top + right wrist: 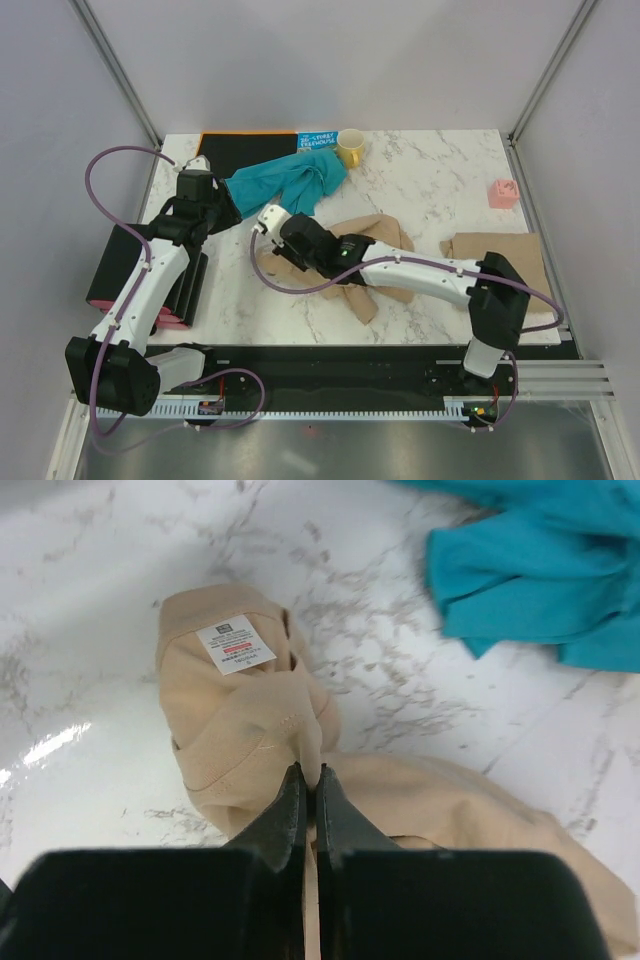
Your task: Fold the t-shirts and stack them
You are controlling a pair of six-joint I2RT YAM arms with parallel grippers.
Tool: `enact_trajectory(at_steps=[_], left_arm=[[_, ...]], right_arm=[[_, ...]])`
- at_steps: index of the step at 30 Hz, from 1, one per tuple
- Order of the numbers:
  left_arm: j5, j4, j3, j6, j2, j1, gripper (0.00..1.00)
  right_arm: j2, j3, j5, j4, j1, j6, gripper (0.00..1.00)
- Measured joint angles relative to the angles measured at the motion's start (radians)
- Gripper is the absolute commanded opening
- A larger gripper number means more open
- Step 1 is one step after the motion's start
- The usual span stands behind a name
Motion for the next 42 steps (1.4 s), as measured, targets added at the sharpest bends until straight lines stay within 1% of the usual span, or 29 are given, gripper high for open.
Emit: enact_trajectory(at_steps=[7,11,15,22,23,25,26,27,33,34,35,36,40,42], left_arm=[[0.002,0.0,0.0,0.0,0.0,0.0,0.54],[0.005,0.0,0.0,0.0,0.0,0.0,0.54],[0.007,0.0,0.0,0.0,0.0,-0.002,0.54],[0.003,0.0,0.0,0.0,0.0,-0.006,0.54],[0.003,0.0,0.0,0.0,0.0,-0.006,0.54],[0.003,0.0,0.0,0.0,0.0,-0.006,0.54],[0.003,0.0,0.0,0.0,0.0,-0.006,0.54],[0.003,0.0,0.0,0.0,0.0,-0.006,0.54],[0.003,0.0,0.0,0.0,0.0,-0.006,0.54],[0.003,0.0,0.0,0.0,0.0,-0.006,0.54],[0.003,0.0,0.0,0.0,0.0,-0.006,0.54],[0.003,0.0,0.0,0.0,0.0,-0.006,0.54],[0.003,0.0,0.0,0.0,0.0,-0.006,0.54],[0.003,0.0,0.0,0.0,0.0,-0.006,0.54]], right_arm=[[-0.199,-0.034,0.089,0.028,-0.009,-0.006,0.0],[-0.268,-0.066,0.105,0.043,-0.011,-0.007,0.0],[-0.246,-0.068,0.112,0.04,-0.012,0.006,0.0],[-0.06,-0.092,0.109,-0.032,-0.013,0.105,0.0],[-0.039,-0.102,0.105,-0.052,-0.014,0.121,0.09],[-0.003,-0.108,0.086,-0.093,-0.02,0.147,0.14],[0.015,-0.108,0.074,-0.111,-0.026,0.158,0.3],[0.031,-0.108,0.063,-0.128,-0.031,0.165,0.43],[0.05,-0.108,0.047,-0.184,-0.06,0.19,0.47],[0.048,-0.108,0.047,-0.188,-0.066,0.19,0.5],[0.047,-0.108,0.047,-0.191,-0.072,0.19,0.6],[0.042,-0.108,0.047,-0.193,-0.079,0.188,0.62],[-0.002,-0.1,0.051,-0.197,-0.11,0.172,0.62],[-0.026,-0.068,0.051,-0.195,-0.121,0.156,0.62]])
